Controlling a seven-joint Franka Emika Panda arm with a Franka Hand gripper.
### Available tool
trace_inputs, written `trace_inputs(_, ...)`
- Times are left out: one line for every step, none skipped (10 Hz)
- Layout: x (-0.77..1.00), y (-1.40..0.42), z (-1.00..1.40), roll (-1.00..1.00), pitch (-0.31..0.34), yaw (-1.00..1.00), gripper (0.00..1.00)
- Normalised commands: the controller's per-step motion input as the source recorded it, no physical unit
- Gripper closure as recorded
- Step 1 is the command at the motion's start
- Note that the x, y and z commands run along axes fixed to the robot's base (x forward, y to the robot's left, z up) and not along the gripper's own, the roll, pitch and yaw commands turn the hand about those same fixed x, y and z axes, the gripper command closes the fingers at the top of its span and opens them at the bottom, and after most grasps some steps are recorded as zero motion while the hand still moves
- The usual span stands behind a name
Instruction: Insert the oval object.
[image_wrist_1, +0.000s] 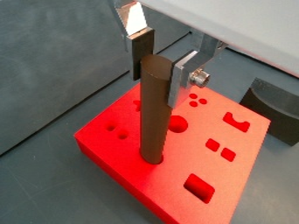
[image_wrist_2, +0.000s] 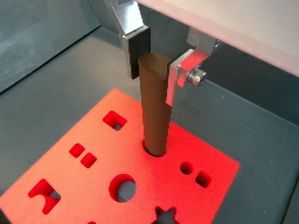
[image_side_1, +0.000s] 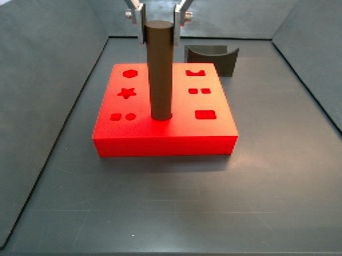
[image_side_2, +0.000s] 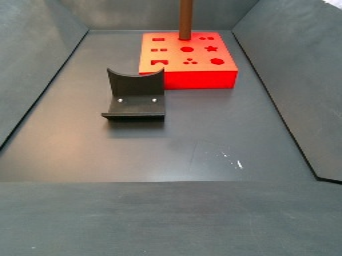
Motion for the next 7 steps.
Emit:
trace_inputs(0.03, 0.0, -0.15, 0.0, 0.026, 0.0, 1.0)
trace_inputs(0.03, 0.12, -0.21, 0.0, 0.036, 0.02, 1.0)
trace_inputs(0.0, 0.24, -0.25, 0.0, 0.017, 0.11, 1.0)
trace_inputs(0.0, 0.19, -0.25, 0.0, 0.0, 0.15, 1.0)
trace_inputs(0.0, 0.14, -0.28, 0.0, 0.003, 0.14, 1.0)
trace_inputs(0.01, 0.05, -0.36, 0.0, 0.01, 0.07, 1.0)
trace_inputs(0.07, 0.0, -0.45, 0.0, 0.0, 0.01, 1.0)
